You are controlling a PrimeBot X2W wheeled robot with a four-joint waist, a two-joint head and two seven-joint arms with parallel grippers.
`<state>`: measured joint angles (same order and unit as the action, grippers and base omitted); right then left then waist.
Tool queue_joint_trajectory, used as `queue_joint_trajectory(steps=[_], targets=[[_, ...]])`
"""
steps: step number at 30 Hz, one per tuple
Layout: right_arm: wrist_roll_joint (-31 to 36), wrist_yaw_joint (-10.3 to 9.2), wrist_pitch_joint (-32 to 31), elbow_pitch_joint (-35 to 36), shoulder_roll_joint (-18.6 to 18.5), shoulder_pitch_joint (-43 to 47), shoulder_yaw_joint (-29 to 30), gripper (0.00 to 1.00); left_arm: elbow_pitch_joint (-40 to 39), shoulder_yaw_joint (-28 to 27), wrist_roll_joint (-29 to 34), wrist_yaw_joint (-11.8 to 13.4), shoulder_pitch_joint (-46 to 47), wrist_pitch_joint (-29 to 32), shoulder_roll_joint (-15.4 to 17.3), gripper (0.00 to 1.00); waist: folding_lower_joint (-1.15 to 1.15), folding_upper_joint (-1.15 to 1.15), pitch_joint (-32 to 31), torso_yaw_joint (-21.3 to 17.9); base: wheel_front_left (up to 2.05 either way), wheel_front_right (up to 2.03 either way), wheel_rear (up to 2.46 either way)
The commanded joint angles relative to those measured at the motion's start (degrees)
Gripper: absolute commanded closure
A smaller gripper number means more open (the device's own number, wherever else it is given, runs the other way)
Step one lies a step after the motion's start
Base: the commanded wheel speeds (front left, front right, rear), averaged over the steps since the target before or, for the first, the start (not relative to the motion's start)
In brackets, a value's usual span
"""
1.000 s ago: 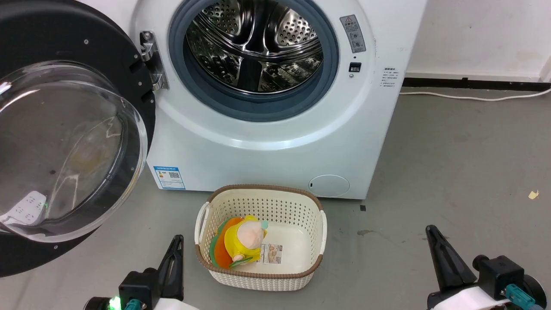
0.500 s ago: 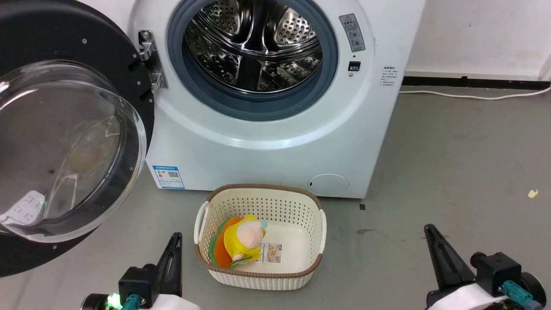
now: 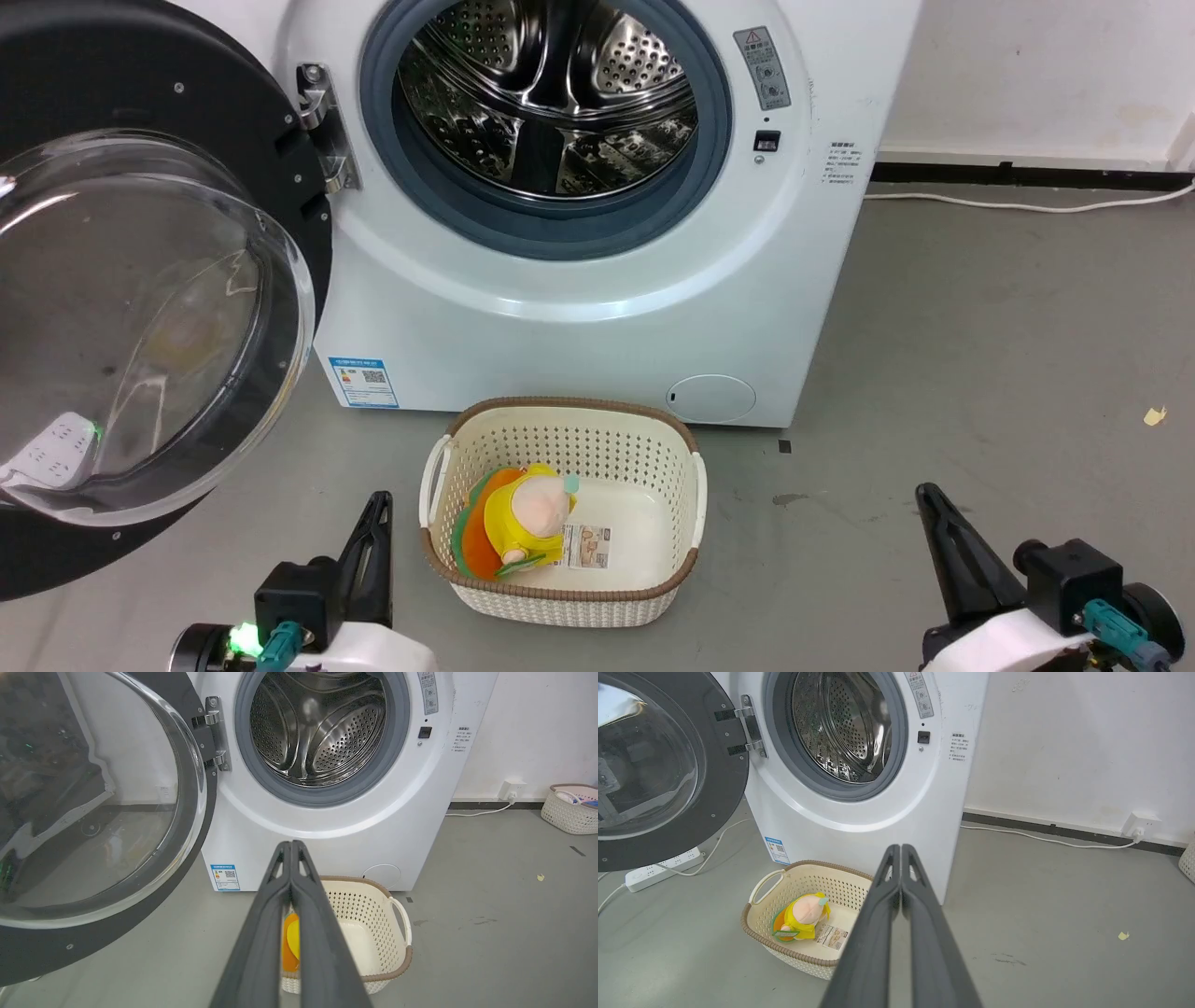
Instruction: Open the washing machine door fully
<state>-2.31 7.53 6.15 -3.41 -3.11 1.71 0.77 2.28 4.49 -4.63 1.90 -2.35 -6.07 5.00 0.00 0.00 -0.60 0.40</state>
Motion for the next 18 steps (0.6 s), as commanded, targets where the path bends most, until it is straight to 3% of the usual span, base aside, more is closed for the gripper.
queue_joint_trajectory(steps=[1, 18], targets=[[0.5, -0.03, -0.4, 0.5, 0.1, -0.9, -0.1, 1.0, -0.3, -0.5, 0.7, -0.1, 0.6, 0.4, -0.1, 1.0, 0.0, 0.0, 0.0, 0.0, 0.0, 0.0, 0.0], [1.1, -0.03, -2.3, 1.5, 0.2, -1.2, -0.3, 1.0, -0.9, -1.8, 2.0, -0.7, 1.2, 2.3, -0.8, 1.0, 0.0, 0.0, 0.2, -0.1, 0.0, 0.0, 0.0]])
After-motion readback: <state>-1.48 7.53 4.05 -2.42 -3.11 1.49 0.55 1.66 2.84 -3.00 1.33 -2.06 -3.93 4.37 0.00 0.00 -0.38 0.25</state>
